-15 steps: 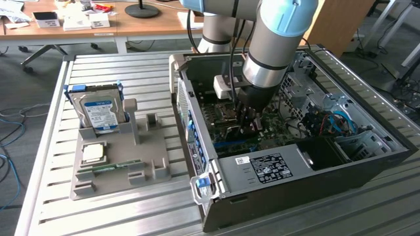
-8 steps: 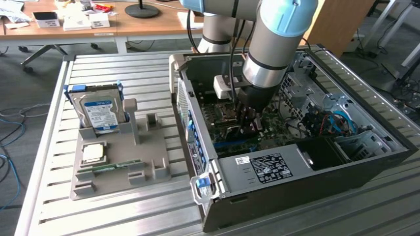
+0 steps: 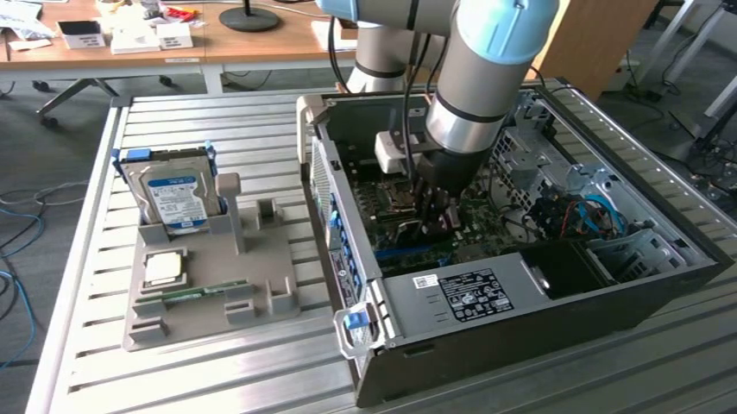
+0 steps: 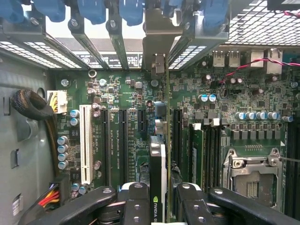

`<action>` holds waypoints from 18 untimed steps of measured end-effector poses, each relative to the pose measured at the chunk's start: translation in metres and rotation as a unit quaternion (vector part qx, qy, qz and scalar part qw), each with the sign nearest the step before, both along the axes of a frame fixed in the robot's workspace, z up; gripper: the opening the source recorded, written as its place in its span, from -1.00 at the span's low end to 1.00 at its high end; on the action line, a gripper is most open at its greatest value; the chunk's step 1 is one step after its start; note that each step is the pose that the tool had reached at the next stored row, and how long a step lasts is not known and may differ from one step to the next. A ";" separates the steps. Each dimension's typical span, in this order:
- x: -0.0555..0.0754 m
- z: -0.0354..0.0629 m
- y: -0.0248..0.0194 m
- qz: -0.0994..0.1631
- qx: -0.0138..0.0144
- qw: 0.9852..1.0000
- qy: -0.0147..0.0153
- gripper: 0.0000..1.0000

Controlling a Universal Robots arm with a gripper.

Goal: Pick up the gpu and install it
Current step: 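Insert the gpu into the slot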

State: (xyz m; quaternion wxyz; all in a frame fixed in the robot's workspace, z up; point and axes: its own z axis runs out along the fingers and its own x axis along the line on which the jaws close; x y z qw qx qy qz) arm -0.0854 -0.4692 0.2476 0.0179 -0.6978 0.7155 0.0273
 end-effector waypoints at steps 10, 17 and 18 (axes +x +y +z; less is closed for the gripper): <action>0.000 0.0016 -0.0017 0.000 0.000 1.000 0.000 -0.47; -0.001 0.0011 -0.0018 -0.001 0.000 1.000 0.000 -0.47; -0.001 0.0011 -0.0018 -0.001 0.000 1.000 0.000 -0.47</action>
